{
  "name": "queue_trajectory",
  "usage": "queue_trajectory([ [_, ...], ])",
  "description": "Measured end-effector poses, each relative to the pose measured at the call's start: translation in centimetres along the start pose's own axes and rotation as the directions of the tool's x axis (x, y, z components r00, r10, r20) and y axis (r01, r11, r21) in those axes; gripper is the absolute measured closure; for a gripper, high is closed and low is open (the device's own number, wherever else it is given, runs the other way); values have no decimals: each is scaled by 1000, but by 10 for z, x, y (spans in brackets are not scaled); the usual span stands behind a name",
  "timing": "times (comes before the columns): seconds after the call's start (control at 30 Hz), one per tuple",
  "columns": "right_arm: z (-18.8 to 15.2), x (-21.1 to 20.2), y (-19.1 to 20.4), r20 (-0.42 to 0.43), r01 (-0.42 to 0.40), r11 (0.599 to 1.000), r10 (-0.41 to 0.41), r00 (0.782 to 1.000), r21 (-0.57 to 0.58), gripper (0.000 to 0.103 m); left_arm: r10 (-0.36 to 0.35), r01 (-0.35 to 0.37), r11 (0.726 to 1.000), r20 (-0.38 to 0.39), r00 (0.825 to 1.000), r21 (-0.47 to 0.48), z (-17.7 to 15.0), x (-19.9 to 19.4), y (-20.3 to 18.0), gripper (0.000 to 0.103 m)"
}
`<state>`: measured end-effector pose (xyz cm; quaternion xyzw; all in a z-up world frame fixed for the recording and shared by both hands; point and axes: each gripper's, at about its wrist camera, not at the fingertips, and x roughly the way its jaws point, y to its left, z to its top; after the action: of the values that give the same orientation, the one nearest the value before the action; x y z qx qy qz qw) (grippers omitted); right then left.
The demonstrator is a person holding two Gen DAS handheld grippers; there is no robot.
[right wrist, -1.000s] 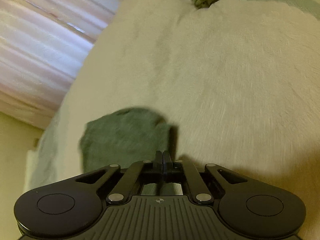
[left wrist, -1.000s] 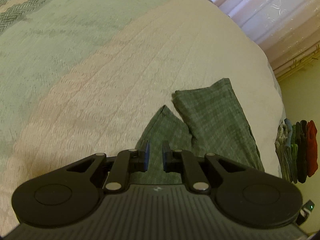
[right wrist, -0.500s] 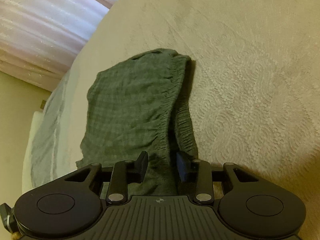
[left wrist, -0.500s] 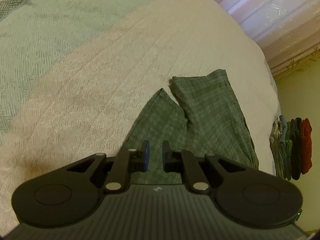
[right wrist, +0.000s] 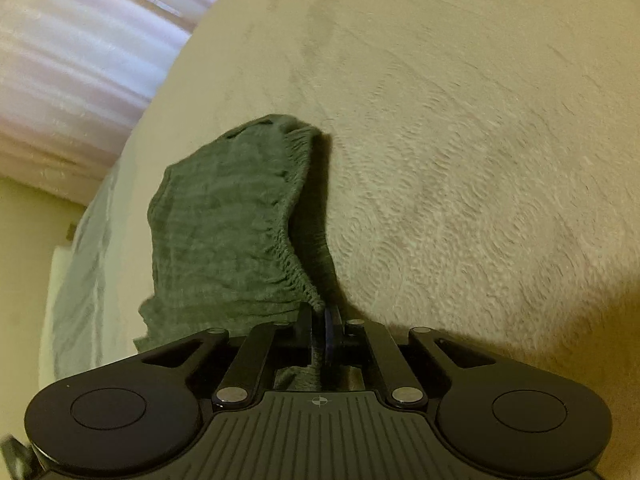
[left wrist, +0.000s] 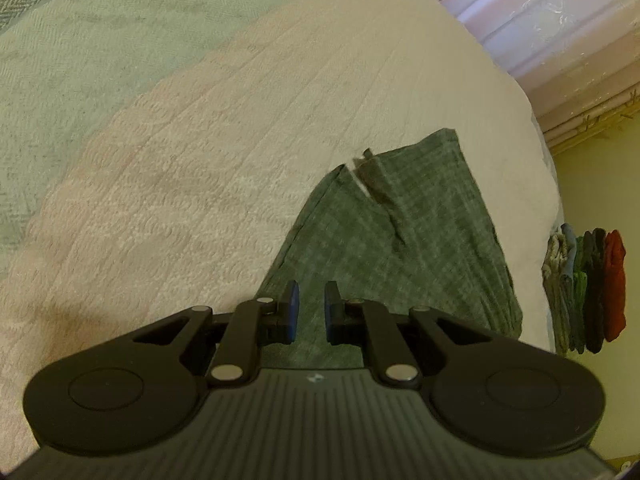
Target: Fold clothes
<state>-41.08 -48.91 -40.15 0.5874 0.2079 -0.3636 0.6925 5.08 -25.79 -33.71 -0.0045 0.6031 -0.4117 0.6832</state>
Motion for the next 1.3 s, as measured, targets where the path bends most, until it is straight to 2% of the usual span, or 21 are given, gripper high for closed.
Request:
queue_trajectory([
  [0.07, -5, -13, 2, 4, -11, 1000, 11, 1000, 0, 83, 6, -6, 1000, -6, 1000, -6, -2, -1, 3, 95],
  [0.1, -11, -24, 3, -1, -16, 1000, 16, 1000, -3, 58, 10, -10, 1000, -8, 1000, -7, -4, -2, 5, 95],
  [0.13, -17, -32, 4, -8, -19, 1000, 19, 1000, -3, 48, 15, -15, 1000, -10, 1000, -9, -5, -3, 7, 95],
  [0.27, -53, -50, 0, -102, -29, 1000, 28, 994, -5, 49, 31, -32, 999, -22, 999, -21, -9, -7, 16, 95],
  [0.37, -73, -48, -2, -147, -25, 1000, 27, 989, 13, 52, 39, -39, 999, -36, 999, -21, -15, -7, 20, 95],
  [0.43, -81, -43, -2, -161, -15, 1000, 17, 987, 15, 99, 43, -44, 999, -45, 998, -21, -19, -7, 22, 95],
  [0.5, -82, -41, -2, -139, 37, 999, -37, 990, -6, 101, 57, -58, 998, -52, 997, -15, -22, -7, 25, 95],
  [0.57, -80, -47, -10, -111, 80, 996, -77, 991, 24, 101, 72, -73, 997, -58, 996, -8, -24, -8, 28, 95],
  [0.67, -78, -54, -23, -120, 106, 991, -96, 988, 79, 101, 95, -95, 995, -67, 993, 3, -28, -9, 32, 93],
  [0.77, -79, -61, -21, -119, 114, 988, -102, 988, 103, 99, 110, -113, 993, -84, 990, -31, -36, -13, 45, 88],
  [0.8, -79, -64, -21, -110, 106, 987, -93, 990, 124, 84, 116, -120, 992, -88, 989, -45, -39, -14, 49, 84],
  [0.83, -80, -67, -20, -101, 98, 984, -84, 991, 145, 50, 119, -126, 990, -92, 989, -65, -43, -16, 54, 80],
  [0.87, -82, -70, -22, -83, 76, 983, -63, 995, 168, 38, 119, -127, 988, -96, 988, -87, -46, -18, 59, 78],
  [0.9, -84, -74, -23, -64, 51, 981, -39, 997, 190, 36, 113, -124, 986, -100, 989, -113, -49, -20, 64, 75],
  [1.0, -90, -68, -21, -74, 22, 978, -6, 997, 206, 36, 78, -100, 973, -113, 991, -206, -61, -22, 78, 68],
  [1.13, -95, -56, -23, -68, 12, 977, 3, 998, 214, 38, 33, -72, 946, -129, 991, -317, -80, -15, 94, 67],
  [1.17, -95, -54, -24, -65, 11, 974, 4, 998, 227, 43, 26, -69, 939, -130, 991, -337, -85, -12, 97, 67],
  [1.23, -96, -51, -29, -63, 9, 966, 7, 998, 257, 65, 29, -70, 934, -122, 992, -350, -91, -8, 99, 72],
  [1.27, -97, -51, -30, -69, 22, 967, -5, 998, 254, 69, 35, -73, 934, -115, 993, -350, -93, -6, 100, 74],
  [1.3, -97, -51, -30, -75, 37, 968, -19, 997, 247, 87, 43, -80, 934, -111, 993, -350, -94, -4, 101, 87],
])
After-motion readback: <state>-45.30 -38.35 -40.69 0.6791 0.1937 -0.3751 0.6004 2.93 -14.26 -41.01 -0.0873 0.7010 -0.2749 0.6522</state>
